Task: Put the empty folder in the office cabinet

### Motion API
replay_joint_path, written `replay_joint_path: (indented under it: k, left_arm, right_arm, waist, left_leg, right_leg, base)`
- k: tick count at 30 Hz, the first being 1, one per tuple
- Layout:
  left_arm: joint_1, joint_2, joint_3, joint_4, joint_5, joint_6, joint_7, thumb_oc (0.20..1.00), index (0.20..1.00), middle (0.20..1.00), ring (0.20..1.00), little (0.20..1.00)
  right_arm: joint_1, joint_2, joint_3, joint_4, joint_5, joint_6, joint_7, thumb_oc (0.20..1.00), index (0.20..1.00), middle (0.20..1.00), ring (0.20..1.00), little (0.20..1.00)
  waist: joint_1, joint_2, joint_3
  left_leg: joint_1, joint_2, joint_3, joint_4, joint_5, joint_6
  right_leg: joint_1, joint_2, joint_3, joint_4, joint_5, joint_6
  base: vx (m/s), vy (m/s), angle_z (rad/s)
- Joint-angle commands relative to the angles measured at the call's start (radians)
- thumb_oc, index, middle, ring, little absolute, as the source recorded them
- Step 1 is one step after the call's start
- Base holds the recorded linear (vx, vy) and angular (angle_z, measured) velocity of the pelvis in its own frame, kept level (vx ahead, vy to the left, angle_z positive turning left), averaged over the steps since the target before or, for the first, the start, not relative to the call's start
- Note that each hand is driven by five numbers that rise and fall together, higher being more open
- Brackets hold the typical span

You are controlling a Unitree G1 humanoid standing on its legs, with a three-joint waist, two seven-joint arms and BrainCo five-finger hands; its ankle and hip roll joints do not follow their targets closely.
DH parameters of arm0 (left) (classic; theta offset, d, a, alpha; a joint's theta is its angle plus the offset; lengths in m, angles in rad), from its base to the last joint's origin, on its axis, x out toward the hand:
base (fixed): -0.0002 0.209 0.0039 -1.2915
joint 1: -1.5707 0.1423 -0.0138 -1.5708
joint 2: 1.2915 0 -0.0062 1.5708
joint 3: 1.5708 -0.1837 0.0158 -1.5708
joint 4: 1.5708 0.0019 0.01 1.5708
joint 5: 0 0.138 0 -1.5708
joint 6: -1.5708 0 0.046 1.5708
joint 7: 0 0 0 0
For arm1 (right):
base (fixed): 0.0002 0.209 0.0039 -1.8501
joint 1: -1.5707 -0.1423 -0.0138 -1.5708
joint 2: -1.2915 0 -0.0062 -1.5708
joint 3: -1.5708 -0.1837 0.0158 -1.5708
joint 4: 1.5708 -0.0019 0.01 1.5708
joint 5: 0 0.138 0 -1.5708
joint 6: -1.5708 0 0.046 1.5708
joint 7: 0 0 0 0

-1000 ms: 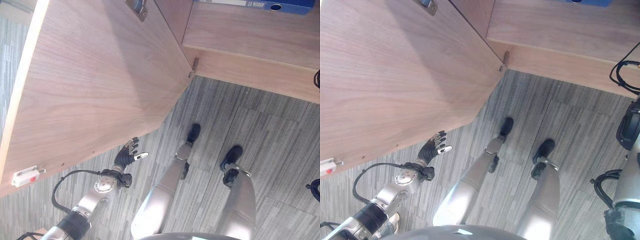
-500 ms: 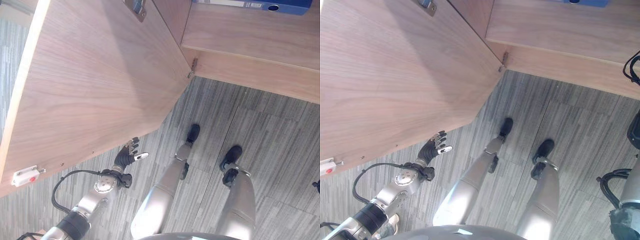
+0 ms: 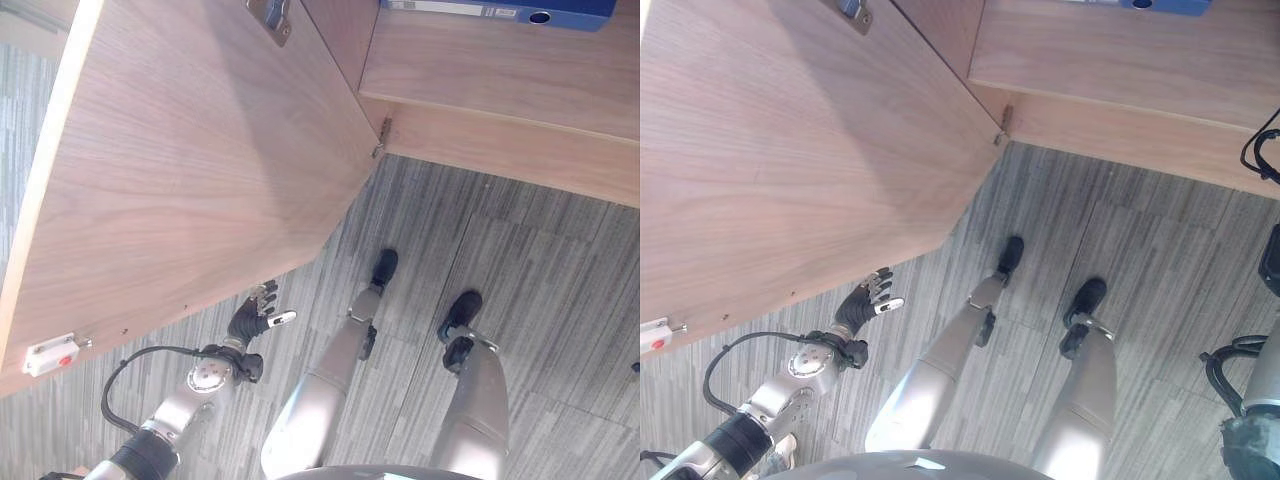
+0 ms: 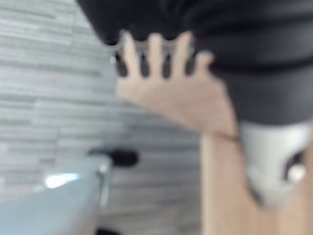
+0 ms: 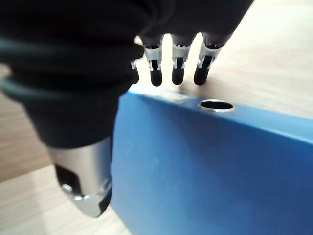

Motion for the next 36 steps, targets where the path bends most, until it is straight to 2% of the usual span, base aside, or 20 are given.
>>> replay_joint_path:
  k: [1, 4, 5, 6, 28, 32, 36]
  left_arm:
    - [0.087, 0.055, 0.054, -0.028, 0.039, -0.011, 0.015, 1.0, 1.0, 1.0, 1.0, 1.0]
    - [0.091, 0.059, 0.053, -0.031, 0.049, -0.007, 0.015, 1.0, 1.0, 1.0, 1.0, 1.0]
    - [0.093, 0.058, 0.053, -0.033, 0.05, -0.006, 0.014, 1.0, 1.0, 1.0, 1.0, 1.0]
    - [0.094, 0.06, 0.053, -0.035, 0.053, -0.007, 0.017, 1.0, 1.0, 1.0, 1.0, 1.0]
    - [0.081, 0.052, 0.05, -0.05, 0.057, -0.011, 0.048, 1.0, 1.0, 1.0, 1.0, 1.0]
    - [0.075, 0.049, 0.05, -0.046, 0.056, -0.013, 0.044, 1.0, 1.0, 1.0, 1.0, 1.0]
    - [0.079, 0.046, 0.057, -0.042, 0.048, -0.017, 0.026, 1.0, 1.0, 1.0, 1.0, 1.0]
  right_arm:
    - [0.004, -0.092, 0.101, -0.02, -0.067, 0.011, -0.031, 1.0, 1.0, 1.0, 1.0, 1.0]
    - [0.008, -0.08, 0.106, -0.012, -0.083, 0.033, -0.033, 1.0, 1.0, 1.0, 1.0, 1.0]
    - [0.012, -0.076, 0.105, -0.012, -0.083, 0.037, -0.031, 0.555, 0.555, 0.555, 0.555, 0.555]
    - [0.016, -0.073, 0.103, -0.01, -0.082, 0.037, -0.033, 0.2, 0.2, 0.2, 0.2, 0.2]
    - [0.026, -0.025, 0.081, -0.006, -0.095, 0.044, -0.072, 0.2, 0.2, 0.2, 0.2, 0.2]
    - [0.018, -0.005, 0.1, -0.044, -0.1, 0.037, -0.044, 0.2, 0.2, 0.2, 0.2, 0.2]
    - [0.019, 0.012, 0.159, -0.081, -0.139, 0.055, 0.026, 0.2, 0.2, 0.2, 0.2, 0.2]
  waist:
    - [0.009, 0.008, -0.029]
    - [0.006, 0.008, -0.029]
    - [0.006, 0.009, -0.028]
    - [0.005, 0.009, -0.026]
    - [0.002, 0.023, 0.002]
    - [0.012, 0.027, 0.004]
    - [0.028, 0.027, 0.003]
  left_leg:
    - [0.043, 0.019, -0.022, -0.043, -0.189, -0.004]
    - [0.042, 0.021, -0.019, -0.041, -0.19, -0.003]
    - [0.041, 0.021, -0.019, -0.041, -0.19, -0.003]
    - [0.041, 0.022, -0.017, -0.043, -0.189, -0.003]
    - [0.05, 0.025, -0.011, -0.045, -0.188, -0.002]
    - [0.046, 0.025, -0.013, -0.046, -0.186, -0.002]
    - [0.039, 0.024, -0.015, -0.043, -0.182, -0.003]
  right_leg:
    - [0.096, -0.008, 0.073, -0.073, -0.027, 0.047]
    - [0.096, -0.005, 0.072, -0.074, -0.026, 0.045]
    - [0.097, -0.005, 0.072, -0.077, -0.026, 0.045]
    - [0.097, -0.004, 0.071, -0.079, -0.026, 0.045]
    - [0.105, 0.002, 0.073, -0.087, -0.02, 0.045]
    - [0.099, -0.001, 0.073, -0.083, -0.021, 0.046]
    - [0.09, -0.003, 0.076, -0.074, -0.02, 0.046]
  base:
    - [0.0, 0.0, 0.0]
    - [0.0, 0.0, 0.0]
    - [0.0, 0.011, -0.03]
    - [0.01, -0.003, -0.03]
    - [0.0, -0.001, -0.01]
    - [0.0, 0.0, 0.0]
    - [0.0, 0.0, 0.0]
